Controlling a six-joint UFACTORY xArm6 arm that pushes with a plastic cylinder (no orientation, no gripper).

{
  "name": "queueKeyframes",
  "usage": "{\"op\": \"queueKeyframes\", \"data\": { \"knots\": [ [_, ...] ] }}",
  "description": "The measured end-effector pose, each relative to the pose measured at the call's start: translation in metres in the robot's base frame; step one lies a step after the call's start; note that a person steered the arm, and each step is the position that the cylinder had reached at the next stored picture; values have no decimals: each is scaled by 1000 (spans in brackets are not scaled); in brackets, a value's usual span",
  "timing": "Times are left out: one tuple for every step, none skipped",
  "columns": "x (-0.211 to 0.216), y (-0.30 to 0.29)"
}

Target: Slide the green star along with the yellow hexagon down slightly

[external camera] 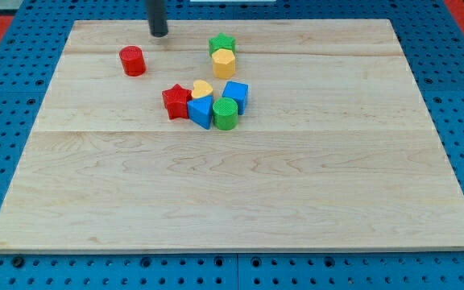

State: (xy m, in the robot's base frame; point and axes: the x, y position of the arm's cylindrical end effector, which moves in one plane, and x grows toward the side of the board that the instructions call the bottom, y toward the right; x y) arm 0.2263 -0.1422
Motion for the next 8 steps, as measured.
{"op": "queueKeyframes", "data": {
  "knots": [
    [6, 14],
    [6, 52],
    [6, 93],
    [7, 117],
    [17, 118],
    [37, 120],
    [51, 124],
    [54, 124]
  ]
}}
